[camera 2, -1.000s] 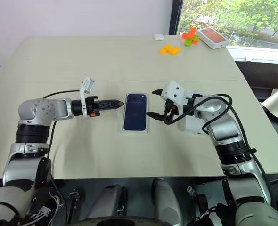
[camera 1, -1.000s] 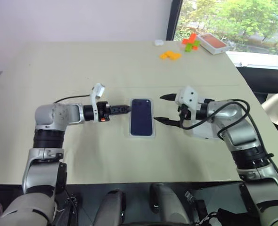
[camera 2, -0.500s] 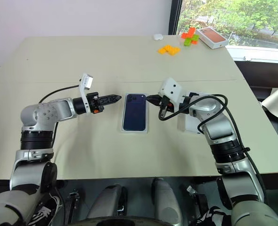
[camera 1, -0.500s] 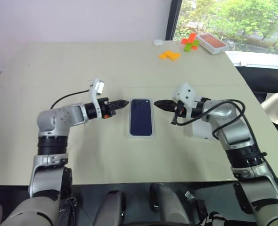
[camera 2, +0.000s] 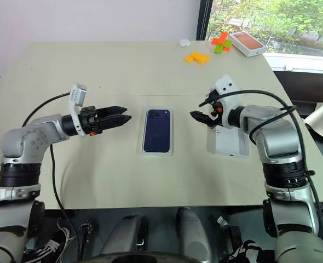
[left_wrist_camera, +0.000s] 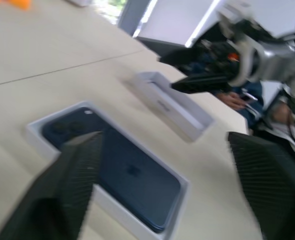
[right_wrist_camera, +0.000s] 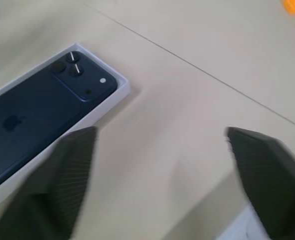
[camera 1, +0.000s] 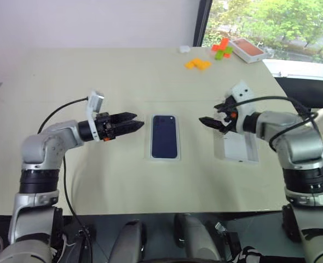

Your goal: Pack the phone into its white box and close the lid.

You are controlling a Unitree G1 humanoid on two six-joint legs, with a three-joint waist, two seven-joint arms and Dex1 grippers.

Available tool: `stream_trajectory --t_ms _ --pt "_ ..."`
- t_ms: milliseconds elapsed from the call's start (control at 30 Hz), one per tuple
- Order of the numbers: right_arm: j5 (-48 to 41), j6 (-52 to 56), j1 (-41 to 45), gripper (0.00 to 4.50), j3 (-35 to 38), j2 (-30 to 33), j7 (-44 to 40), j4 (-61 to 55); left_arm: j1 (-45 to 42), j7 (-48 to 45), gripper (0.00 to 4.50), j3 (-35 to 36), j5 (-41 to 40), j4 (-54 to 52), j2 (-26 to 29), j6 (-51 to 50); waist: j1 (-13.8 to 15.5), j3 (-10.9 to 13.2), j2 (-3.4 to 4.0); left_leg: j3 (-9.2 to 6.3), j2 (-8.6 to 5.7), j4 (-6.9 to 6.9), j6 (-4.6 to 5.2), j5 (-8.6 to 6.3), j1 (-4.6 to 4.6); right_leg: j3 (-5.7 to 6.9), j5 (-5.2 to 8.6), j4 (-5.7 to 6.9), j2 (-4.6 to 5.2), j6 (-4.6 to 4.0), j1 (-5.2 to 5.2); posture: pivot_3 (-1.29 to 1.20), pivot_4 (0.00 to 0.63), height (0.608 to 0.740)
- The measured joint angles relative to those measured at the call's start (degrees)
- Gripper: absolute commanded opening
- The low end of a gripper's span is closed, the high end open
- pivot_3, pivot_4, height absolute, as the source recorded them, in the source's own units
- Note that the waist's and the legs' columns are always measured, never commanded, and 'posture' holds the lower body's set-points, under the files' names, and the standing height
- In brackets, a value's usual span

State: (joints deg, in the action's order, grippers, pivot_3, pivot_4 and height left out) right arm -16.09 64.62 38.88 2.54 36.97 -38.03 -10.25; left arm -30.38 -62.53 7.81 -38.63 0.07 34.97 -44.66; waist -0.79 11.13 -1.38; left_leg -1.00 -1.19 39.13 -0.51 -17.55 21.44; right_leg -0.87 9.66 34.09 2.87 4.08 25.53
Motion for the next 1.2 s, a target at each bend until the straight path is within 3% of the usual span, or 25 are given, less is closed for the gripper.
stream_trajectory --t_ms 267,500,667,833,967,1200 --pt "-0.4 10.3 -0.6 4.49 0.5 2.0 5.2 -1.0 2.5 -2.8 4.47 -0.2 3.5 -0.1 -0.8 14.4 0.1 0.0 -0.01 0.1 -0.02 0.02 0.07 -0.03 0.03 -0.03 -0.03 -0.08 -0.01 0.08 -0.04 0.0 0.15 0.74" --pt "-0.5 11.7 -3.0 4.49 0.7 1.4 8.0 0.4 2.6 -2.7 4.47 -0.4 3.9 0.3 -1.6 16.2 0.0 0.0 -0.01 0.16 0.01 0.02 0.12 -0.06 0.02 -0.06 -0.1 -0.09 -0.06 0.23 -0.04 0.0 0.15 0.74" --pt "-1.0 13.3 -4.3 4.49 2.6 -2.6 10.8 1.3 2.8 -2.1 4.47 -0.4 4.1 0.1 -1.8 16.4 -0.2 0.0 -0.01 0.28 0.06 0.02 0.12 -0.06 -0.03 -0.17 -0.1 -0.06 -0.12 0.24 -0.02 0.0 0.15 0.74" --pt "-1.0 13.3 -4.7 2.33 2.9 -4.3 13.1 2.8 2.8 -1.4 4.5 -0.6 4.1 0.1 -2.0 16.3 -0.2 0.0 -0.01 0.3 0.07 0.03 0.13 -0.06 -0.03 -0.2 -0.1 -0.07 -0.14 0.24 -0.02 0.0 0.15 0.74" --pt "-1.0 12.4 -4.7 0.17 2.9 -4.3 14.0 4.5 2.8 -0.8 4.5 -1.5 4.1 0.1 -2.5 16.3 -0.1 0.0 -0.01 0.33 0.06 0.03 0.15 -0.07 -0.03 -0.22 -0.1 -0.08 -0.13 0.25 -0.02 0.0 0.15 0.74" --pt "-1.0 11.8 -4.8 0.07 2.8 -4.5 15.2 4.8 2.8 0.1 4.5 -2.0 4.1 -0.2 -2.7 16.3 -0.2 0.0 -0.01 0.33 0.09 0.02 0.15 -0.07 -0.05 -0.22 -0.1 -0.06 -0.17 0.25 -0.02 0.0 0.15 0.74"
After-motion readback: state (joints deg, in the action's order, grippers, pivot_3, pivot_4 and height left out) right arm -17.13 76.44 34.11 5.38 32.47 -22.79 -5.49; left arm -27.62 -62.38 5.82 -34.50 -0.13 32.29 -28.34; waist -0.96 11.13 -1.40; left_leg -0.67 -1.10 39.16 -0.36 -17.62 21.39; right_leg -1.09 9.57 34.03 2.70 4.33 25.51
